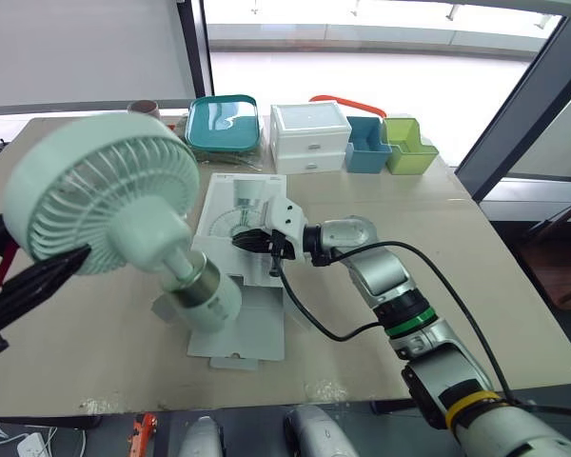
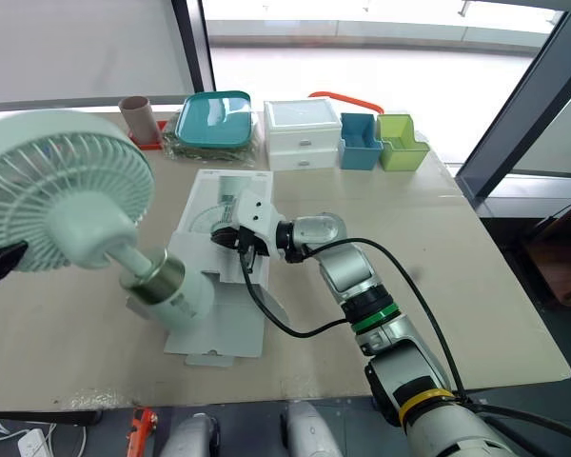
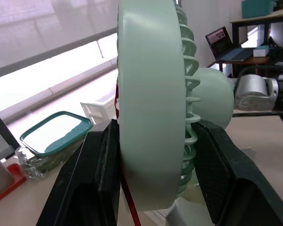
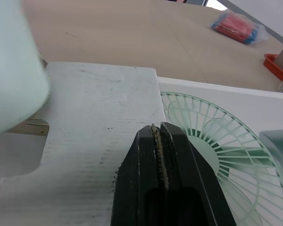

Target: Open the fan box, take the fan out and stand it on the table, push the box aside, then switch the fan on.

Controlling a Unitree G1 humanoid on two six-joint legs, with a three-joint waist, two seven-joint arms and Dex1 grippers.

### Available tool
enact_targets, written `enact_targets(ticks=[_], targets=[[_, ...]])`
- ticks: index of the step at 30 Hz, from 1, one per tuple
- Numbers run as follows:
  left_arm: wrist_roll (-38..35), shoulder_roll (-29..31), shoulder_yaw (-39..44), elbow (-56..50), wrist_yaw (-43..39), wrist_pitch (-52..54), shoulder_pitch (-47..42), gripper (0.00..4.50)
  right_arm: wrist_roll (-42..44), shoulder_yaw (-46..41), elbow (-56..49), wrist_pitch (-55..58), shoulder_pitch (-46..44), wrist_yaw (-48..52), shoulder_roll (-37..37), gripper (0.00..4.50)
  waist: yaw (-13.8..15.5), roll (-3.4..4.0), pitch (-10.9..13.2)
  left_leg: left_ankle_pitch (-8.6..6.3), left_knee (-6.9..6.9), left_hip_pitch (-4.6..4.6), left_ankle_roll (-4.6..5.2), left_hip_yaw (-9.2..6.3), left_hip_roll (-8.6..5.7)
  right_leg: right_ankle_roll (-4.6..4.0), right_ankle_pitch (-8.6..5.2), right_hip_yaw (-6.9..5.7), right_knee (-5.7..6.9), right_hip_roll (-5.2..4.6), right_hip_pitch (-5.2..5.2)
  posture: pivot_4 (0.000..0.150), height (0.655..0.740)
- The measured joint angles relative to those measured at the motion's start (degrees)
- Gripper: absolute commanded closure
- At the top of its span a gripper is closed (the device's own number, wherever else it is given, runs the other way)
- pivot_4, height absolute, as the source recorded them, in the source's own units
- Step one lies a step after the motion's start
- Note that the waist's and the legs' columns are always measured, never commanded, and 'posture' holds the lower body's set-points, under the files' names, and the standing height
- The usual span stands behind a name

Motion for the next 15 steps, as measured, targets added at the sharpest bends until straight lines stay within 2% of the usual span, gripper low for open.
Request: enact_targets(ticks=[6,15], targets=[[0.7,1.2,0.9,4.2,2.6,2.1,-3.6,2.53,0.0,0.0,-0.3,0.3,0.0,0.0,0.0,4.50,0.0,-0.01,0.0,0.00,-0.02,-0.01,-0.01,0.01,0.00,0.01,-0.01,0.00,0.00,-0.01,-0.01,0.150,0.7400],[9.8,-1.2,0.7,9.3,2.4,2.4,-5.8,2.53,0.0,0.0,-0.6,0.6,0.2,-0.1,0.1,4.50,0.0,-0.05,0.0,0.00,-0.04,-0.01,-0.02,0.00,0.00,-0.01,-0.03,-0.02,0.00,-0.01,-0.02,0.150,0.7400]])
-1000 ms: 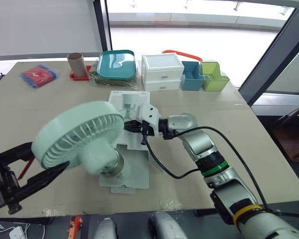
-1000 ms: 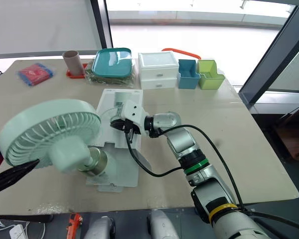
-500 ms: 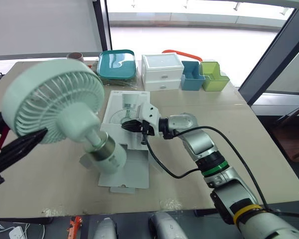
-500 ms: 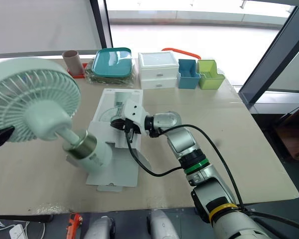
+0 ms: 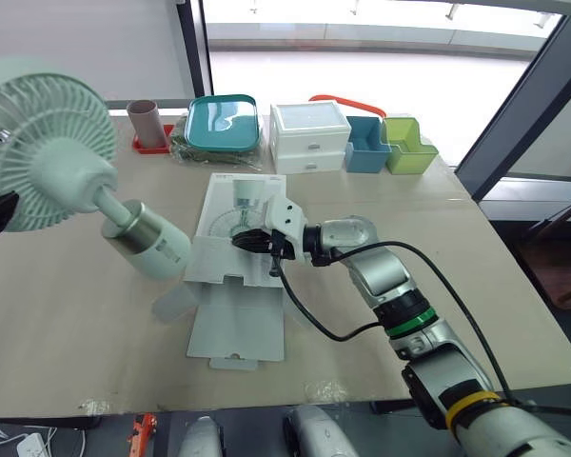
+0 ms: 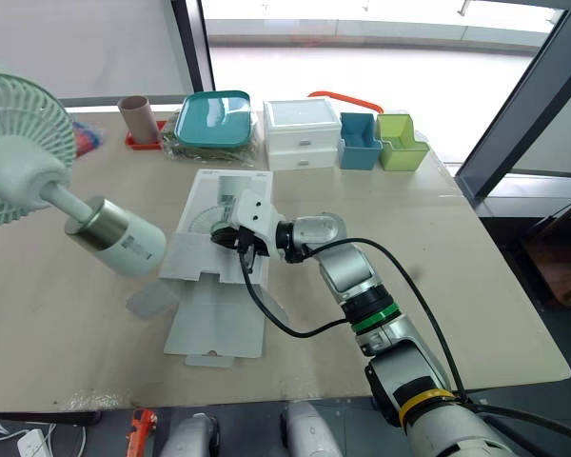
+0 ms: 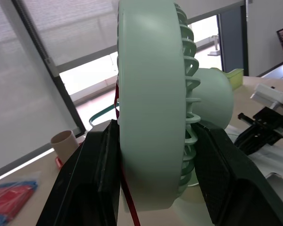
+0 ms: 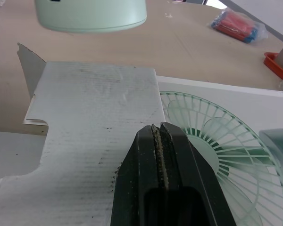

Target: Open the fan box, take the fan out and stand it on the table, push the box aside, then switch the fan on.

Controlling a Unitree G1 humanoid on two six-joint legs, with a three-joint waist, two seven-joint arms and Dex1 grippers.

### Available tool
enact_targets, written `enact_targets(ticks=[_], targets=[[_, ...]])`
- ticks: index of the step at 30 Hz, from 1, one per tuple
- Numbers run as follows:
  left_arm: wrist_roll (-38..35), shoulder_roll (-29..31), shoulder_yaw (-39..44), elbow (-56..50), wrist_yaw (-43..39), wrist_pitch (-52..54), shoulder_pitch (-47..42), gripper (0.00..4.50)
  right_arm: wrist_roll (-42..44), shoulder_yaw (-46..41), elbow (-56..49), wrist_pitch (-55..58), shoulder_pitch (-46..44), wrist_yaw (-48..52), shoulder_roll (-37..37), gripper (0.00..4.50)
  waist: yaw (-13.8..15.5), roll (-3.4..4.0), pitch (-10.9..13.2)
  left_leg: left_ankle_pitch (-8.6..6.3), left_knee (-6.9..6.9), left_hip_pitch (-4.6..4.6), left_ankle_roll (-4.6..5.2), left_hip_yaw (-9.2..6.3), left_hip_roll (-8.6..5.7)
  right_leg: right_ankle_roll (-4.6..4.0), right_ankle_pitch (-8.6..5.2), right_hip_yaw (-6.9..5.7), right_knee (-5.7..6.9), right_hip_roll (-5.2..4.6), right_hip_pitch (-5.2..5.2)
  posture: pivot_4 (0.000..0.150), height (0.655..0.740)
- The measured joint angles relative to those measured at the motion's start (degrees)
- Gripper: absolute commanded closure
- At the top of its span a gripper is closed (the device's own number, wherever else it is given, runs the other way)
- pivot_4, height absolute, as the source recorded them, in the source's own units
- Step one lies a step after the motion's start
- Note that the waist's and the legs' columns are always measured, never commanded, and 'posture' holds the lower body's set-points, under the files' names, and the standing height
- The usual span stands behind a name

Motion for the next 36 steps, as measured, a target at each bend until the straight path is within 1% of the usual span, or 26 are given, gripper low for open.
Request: enact_targets(ticks=[6,9,13,14,16,20,26,31,32,36], targets=[[6.3,-5.1,-3.3,1.7,3.5,-1.6,-2.6,2.53,0.0,0.0,-0.1,0.1,0.1,-0.1,0.1,4.50,0.0,-0.14,0.0,0.00,-0.02,-0.01,-0.02,-0.01,0.00,0.00,0.00,-0.01,0.00,-0.04,0.01,0.150,0.7400],[10.9,-8.6,-7.6,1.7,4.8,-2.9,-3.2,2.53,0.0,0.0,-0.3,0.3,0.2,-0.3,0.1,4.50,0.0,-0.18,0.0,0.01,-0.02,-0.02,-0.05,-0.01,-0.01,0.00,0.00,0.00,0.00,-0.04,0.01,0.150,0.7400],[15.3,-10.9,-10.6,1.7,5.9,-4.2,-3.9,2.53,0.0,0.0,-0.6,0.3,0.4,-0.6,0.2,4.50,0.0,-0.33,0.0,0.01,-0.03,-0.04,-0.06,-0.03,0.00,0.00,0.01,-0.01,0.00,-0.03,-0.01,0.150,0.7400],[17.7,-11.8,-11.8,1.9,6.8,-5.4,-4.0,2.53,0.1,-0.1,-0.6,0.1,0.6,-0.9,0.2,4.50,0.0,-0.38,-0.1,0.00,-0.03,-0.03,-0.07,-0.06,0.00,-0.01,0.01,-0.03,0.00,-0.03,0.00,0.150,0.7400],[19.2,-12.8,-12.3,2.3,7.0,-5.5,-4.0,2.53,0.5,-0.5,-1.0,-0.3,1.1,-0.9,0.5,4.50,0.0,-0.38,-0.1,0.00,-0.03,-0.05,-0.07,-0.06,0.00,-0.01,0.01,-0.04,0.00,-0.03,-0.01,0.150,0.7400],[21.0,-13.1,-13.1,4.8,7.4,-5.5,-3.9,2.53,3.8,-1.9,-4.1,-0.6,3.2,0.9,0.6,4.50,0.0,-0.41,0.0,-0.01,-0.03,-0.20,-0.09,-0.12,0.00,0.00,0.01,-0.10,0.00,-0.05,-0.09,0.150,0.7400],[24.3,-13.1,-13.8,8.9,8.2,-6.3,-4.6,2.53,8.6,-2.5,-9.1,2.4,3.3,3.3,0.4,4.50,0.0,-0.42,0.0,-0.05,-0.03,-0.27,-0.16,-0.21,-0.01,0.00,0.01,-0.24,-0.01,-0.12,-0.12,0.150,0.7400],[25.1,-13.8,-15.3,8.9,8.7,-6.6,-5.5,2.53,10.3,-2.8,-10.4,4.3,3.4,3.8,0.0,4.50,0.2,-0.43,0.0,-0.05,-0.03,-0.31,-0.24,-0.22,-0.03,0.00,0.00,-0.25,-0.04,-0.19,-0.12,0.150,0.7400],[25.1,-14.6,-16.7,7.9,9.5,-6.7,-6.1,2.53,12.1,-4.2,-12.2,6.1,3.4,4.1,-0.5,4.50,0.2,-0.43,0.0,-0.05,-0.03,-0.31,-0.24,-0.22,-0.03,0.00,0.00,-0.26,-0.04,-0.19,-0.11,0.150,0.7400],[25.2,-14.7,-18.1,6.9,10.5,-6.6,-6.5,2.53,15.0,-5.7,-15.9,9.2,3.6,4.4,-2.2,4.50,0.5,-0.44,0.0,-0.06,-0.03,-0.31,-0.25,-0.24,-0.03,0.00,0.00,-0.26,-0.04,-0.18,-0.11,0.150,0.7400]])
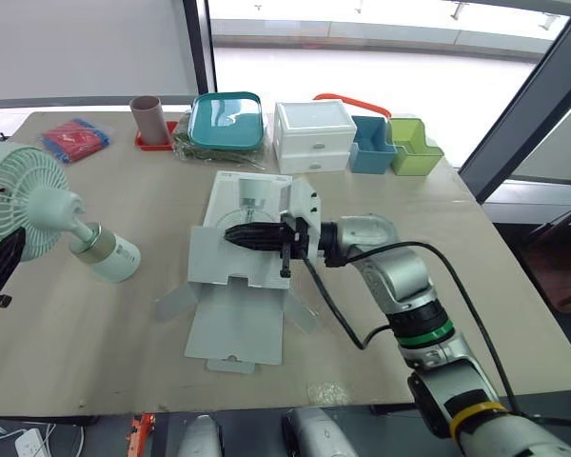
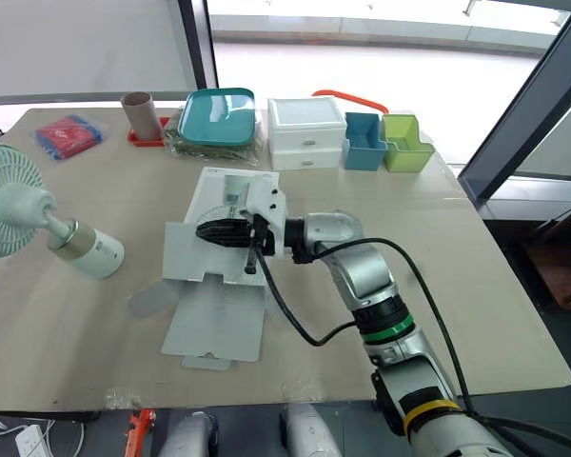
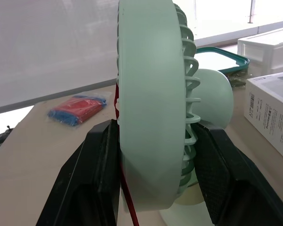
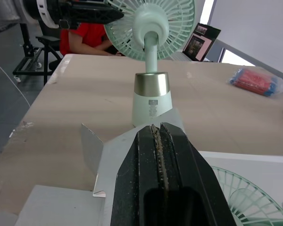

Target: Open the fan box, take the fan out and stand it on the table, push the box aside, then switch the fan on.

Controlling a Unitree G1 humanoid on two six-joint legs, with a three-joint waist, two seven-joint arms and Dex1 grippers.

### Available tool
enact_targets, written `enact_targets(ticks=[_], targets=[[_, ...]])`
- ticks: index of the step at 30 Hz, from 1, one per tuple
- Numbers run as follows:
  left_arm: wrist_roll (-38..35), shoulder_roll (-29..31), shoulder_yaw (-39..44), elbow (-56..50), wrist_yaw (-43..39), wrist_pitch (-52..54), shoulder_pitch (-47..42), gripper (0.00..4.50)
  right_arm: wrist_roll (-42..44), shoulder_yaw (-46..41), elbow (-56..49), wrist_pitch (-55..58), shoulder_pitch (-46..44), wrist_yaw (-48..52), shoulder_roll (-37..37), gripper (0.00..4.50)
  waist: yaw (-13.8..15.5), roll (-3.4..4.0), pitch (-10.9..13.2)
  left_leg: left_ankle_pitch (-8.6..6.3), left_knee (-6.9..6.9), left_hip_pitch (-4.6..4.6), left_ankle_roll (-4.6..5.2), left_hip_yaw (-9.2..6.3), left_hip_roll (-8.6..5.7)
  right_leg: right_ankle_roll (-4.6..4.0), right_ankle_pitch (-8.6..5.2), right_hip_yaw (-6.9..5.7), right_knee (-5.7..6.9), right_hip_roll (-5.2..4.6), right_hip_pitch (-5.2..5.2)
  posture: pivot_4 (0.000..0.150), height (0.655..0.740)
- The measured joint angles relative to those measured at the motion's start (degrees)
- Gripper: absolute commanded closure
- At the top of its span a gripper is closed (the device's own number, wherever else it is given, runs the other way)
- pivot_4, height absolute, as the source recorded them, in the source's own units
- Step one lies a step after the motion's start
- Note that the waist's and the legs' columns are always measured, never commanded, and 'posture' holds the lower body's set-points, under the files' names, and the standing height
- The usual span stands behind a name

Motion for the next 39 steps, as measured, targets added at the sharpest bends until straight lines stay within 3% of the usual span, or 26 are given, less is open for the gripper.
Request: enact_targets(ticks=[12,28,39], targets=[[0.2,-2.1,-1.2,-2.9,4.2,1.2,0.4,2.53,1.8,-0.3,-7.3,7.8,2.5,-1.9,-5.6,4.50,0.1,-0.01,0.0,0.00,0.00,0.02,0.00,0.03,-0.01,0.01,0.00,0.03,0.00,0.01,0.01,0.150,0.7400],[-0.2,-2.9,-4.2,-2.9,10.4,4.0,-3.9,2.53,3.0,-0.3,-8.3,8.9,2.4,-3.2,-5.7,4.50,0.7,-0.01,0.0,0.01,0.02,0.01,-0.02,0.00,-0.03,0.03,-0.01,0.01,0.00,0.01,0.03,0.150,0.7400],[-7.9,-2.7,-4.6,-2.3,11.7,10.2,-6.5,2.53,2.9,-0.2,-8.3,8.2,2.4,-3.2,-5.7,4.50,0.8,0.00,0.0,0.03,0.04,0.06,-0.05,-0.03,-0.05,0.04,0.00,0.00,0.01,-0.01,0.09,0.150,0.7400]])
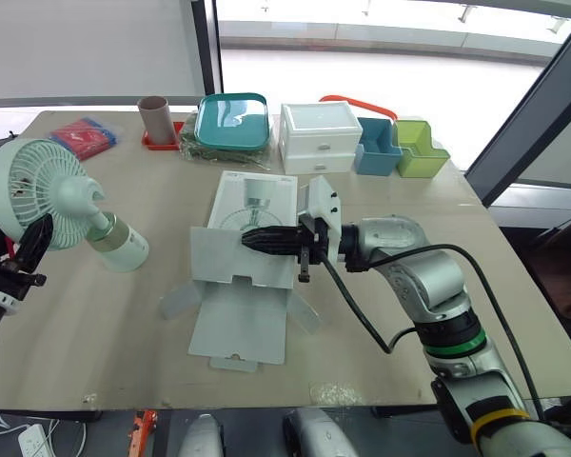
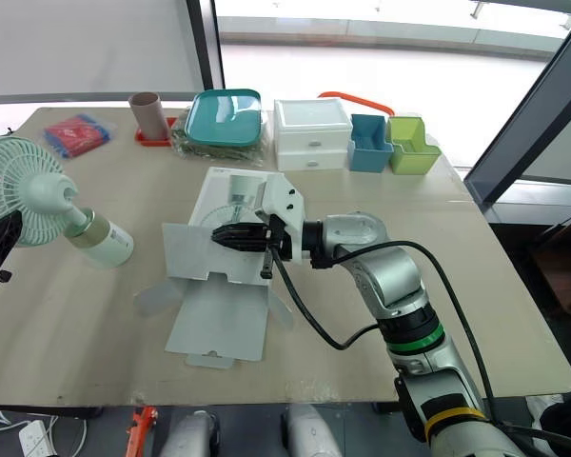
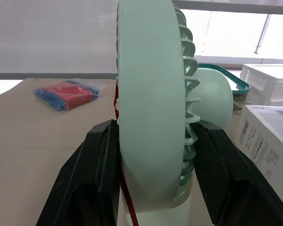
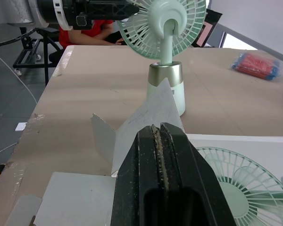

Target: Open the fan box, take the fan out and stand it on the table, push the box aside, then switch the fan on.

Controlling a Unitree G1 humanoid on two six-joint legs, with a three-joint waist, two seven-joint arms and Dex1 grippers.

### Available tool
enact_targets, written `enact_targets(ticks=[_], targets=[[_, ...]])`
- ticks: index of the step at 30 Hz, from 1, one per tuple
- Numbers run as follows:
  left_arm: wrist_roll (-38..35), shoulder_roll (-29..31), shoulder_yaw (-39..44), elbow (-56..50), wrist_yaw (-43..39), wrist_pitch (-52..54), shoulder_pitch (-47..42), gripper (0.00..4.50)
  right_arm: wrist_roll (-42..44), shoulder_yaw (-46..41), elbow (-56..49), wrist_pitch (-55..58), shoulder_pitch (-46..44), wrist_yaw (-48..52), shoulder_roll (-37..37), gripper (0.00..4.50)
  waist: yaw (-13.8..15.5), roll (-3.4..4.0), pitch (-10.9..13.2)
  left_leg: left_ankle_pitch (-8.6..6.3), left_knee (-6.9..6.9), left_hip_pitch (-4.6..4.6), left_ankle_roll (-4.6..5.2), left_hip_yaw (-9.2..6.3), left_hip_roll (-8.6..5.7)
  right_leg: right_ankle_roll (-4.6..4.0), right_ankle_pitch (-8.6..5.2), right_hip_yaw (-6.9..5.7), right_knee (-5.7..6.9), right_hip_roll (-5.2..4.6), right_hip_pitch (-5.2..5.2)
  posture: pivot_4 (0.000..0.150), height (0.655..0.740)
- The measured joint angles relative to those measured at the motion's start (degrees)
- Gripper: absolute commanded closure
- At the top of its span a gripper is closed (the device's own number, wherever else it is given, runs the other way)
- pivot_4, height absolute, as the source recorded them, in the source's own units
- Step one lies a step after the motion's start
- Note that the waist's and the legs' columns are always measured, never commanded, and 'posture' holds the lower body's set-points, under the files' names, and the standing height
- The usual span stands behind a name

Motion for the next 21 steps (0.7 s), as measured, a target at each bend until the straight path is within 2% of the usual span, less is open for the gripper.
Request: enact_targets(ticks=[5,6,8,12,21], targets=[[-2.4,0.0,1.2,1.1,0.5,1.1,-0.2,2.53,0.3,0.0,0.0,0.0,0.0,0.2,0.0,4.50,0.0,0.00,0.0,0.00,0.00,0.00,0.00,0.00,0.00,0.00,0.00,0.00,0.00,0.00,0.00,0.150,0.7400],[-3.0,0.1,1.6,1.5,0.5,1.3,-0.2,1.76,1.2,0.0,-0.1,0.0,0.0,0.5,0.0,4.50,0.0,0.00,0.0,0.00,0.00,0.00,0.00,0.00,-0.01,0.00,0.00,0.00,0.00,-0.01,0.00,0.150,0.7400],[-3.4,0.1,1.6,1.6,0.4,1.4,-0.2,1.39,1.4,0.0,-0.2,-0.1,0.0,0.6,0.1,4.50,0.0,0.00,0.0,0.00,0.00,0.00,0.00,0.00,-0.01,0.00,0.00,0.00,0.00,-0.01,0.00,0.150,0.7400],[-3.6,0.2,1.5,2.2,0.0,2.1,0.0,0.09,1.4,0.0,-0.4,-0.1,0.0,0.5,0.2,4.50,0.0,0.00,0.0,0.00,0.00,-0.01,-0.01,0.00,0.00,0.00,0.00,0.00,0.00,0.00,-0.02,0.150,0.7400],[-4.2,0.4,1.5,2.3,0.0,2.3,-0.5,0.03,1.4,0.0,-0.4,-0.5,0.0,0.3,0.2,4.50,0.0,0.00,0.0,0.00,-0.01,-0.02,-0.01,0.01,0.00,0.00,0.00,0.01,0.00,0.00,-0.03,0.150,0.7400]])
